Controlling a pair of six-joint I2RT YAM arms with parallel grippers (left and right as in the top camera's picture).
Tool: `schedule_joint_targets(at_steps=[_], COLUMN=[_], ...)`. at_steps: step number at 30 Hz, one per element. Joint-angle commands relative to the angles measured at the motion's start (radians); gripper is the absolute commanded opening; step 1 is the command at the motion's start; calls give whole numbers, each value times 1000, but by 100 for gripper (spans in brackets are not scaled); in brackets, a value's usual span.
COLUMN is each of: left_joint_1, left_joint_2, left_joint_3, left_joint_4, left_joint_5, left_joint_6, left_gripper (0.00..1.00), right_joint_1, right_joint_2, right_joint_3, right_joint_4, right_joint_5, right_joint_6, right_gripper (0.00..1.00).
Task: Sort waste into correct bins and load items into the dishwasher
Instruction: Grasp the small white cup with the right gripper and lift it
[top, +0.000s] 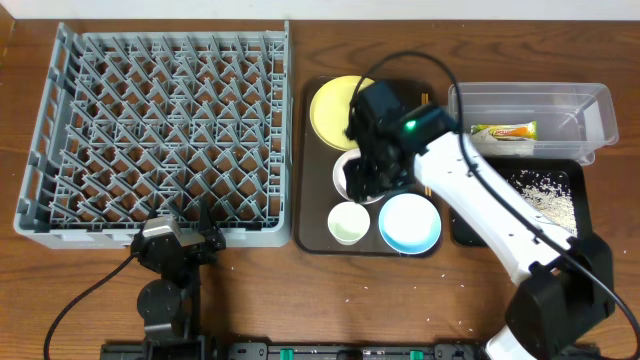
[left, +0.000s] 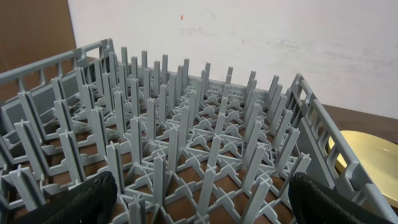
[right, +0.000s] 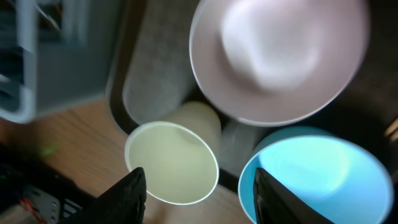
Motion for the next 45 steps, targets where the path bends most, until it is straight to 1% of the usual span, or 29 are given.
schedule_joint_targets(at_steps=[1, 4, 8, 10, 17, 25, 30, 32, 34, 37, 41, 45], left_joint_1=[4, 4, 4, 4, 4, 4, 4, 4, 4, 4, 4, 4], left_joint_2=[-6, -6, -6, -6, -6, -6, -6, -6, -6, -6, -6, -6], left_joint_3=[-19, -19, -19, -19, -19, -19, -19, -19, -19, -19, -19, -19], left_joint_4=[-39, -39, -39, -39, -39, -39, -39, -39, -39, -39, -39, -39], left_joint_5=[-10, -10, -10, -10, -10, -10, -10, -10, -10, -10, -10, -10], left_joint_6=[6, 6, 6, 6, 6, 6, 6, 6, 6, 6, 6, 6], left_gripper=[89, 89, 89, 89, 89, 89, 89, 89, 89, 89, 89, 89], right_joint_1=[29, 35, 40, 46, 60, 62, 63, 63, 63, 63, 50, -3], right_joint_2=[12, 12, 12, 12, 13, 17, 44, 52, 52, 52, 36, -27], right_joint_3=[-82, -137, -189, -204, -278, -298, -306, -306, -306, -298, -255, -178], right_joint_4=[28, 58, 83, 92, 172, 206, 224, 226, 227, 225, 179, 143], right_joint_5=[5, 4, 5, 5, 50, 51, 50, 49, 48, 34, 2, -58], right_joint_6=[65, 80, 91, 100, 165, 172, 172, 172, 172, 171, 163, 85], right_gripper=[52, 46, 32, 27, 25, 18, 18, 14, 1, 1, 1, 1])
